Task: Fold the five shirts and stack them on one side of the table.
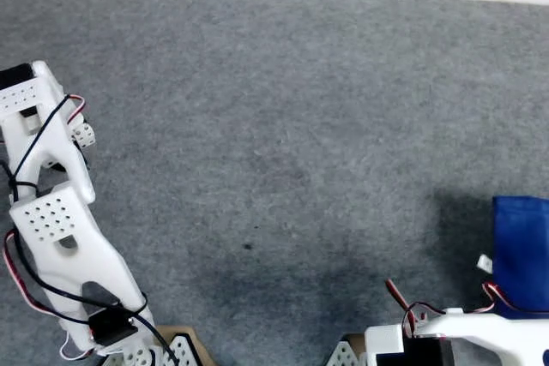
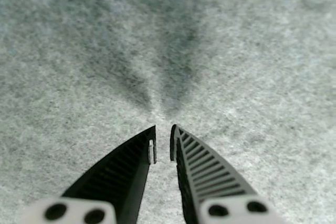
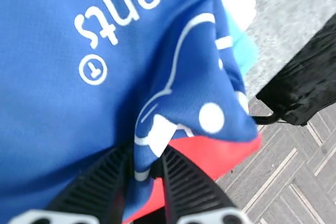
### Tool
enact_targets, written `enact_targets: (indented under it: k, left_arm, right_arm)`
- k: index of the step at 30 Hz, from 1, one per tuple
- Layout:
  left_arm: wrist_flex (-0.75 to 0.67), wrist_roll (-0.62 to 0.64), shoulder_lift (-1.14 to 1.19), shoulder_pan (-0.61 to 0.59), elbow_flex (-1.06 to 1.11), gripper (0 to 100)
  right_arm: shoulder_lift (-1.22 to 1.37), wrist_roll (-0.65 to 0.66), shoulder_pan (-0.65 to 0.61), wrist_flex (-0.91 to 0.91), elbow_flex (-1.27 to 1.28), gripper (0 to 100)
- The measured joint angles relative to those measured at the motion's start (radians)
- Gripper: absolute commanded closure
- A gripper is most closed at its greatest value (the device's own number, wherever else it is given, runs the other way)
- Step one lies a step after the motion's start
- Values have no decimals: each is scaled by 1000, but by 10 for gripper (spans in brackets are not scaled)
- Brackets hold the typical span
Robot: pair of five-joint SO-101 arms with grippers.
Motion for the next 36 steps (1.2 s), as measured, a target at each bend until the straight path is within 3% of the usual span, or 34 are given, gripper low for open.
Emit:
enact_targets:
  k: [4,8,10,18,22,28,36]
  left_arm:
    - [0,2,0,6,0,930]
    - [0,0,0,29,0,930]
    - [0,0,0,40,0,930]
    - [0,0,0,58,-14,930]
    - [18,6,0,68,-52,934]
    - [54,87,-2,118,-152,934]
    - [58,89,-196,212,-160,934]
  right_arm:
    - [-2,2,3,-75,43,960]
    - [-12,-37,3,-98,46,715]
    - [-12,-74,5,-98,29,666]
    - [-12,-153,-29,-54,-166,673]
    - [-12,-287,-130,61,-319,770]
    - [-12,-506,-399,235,-491,934]
    - [-12,-761,-833,362,-545,950]
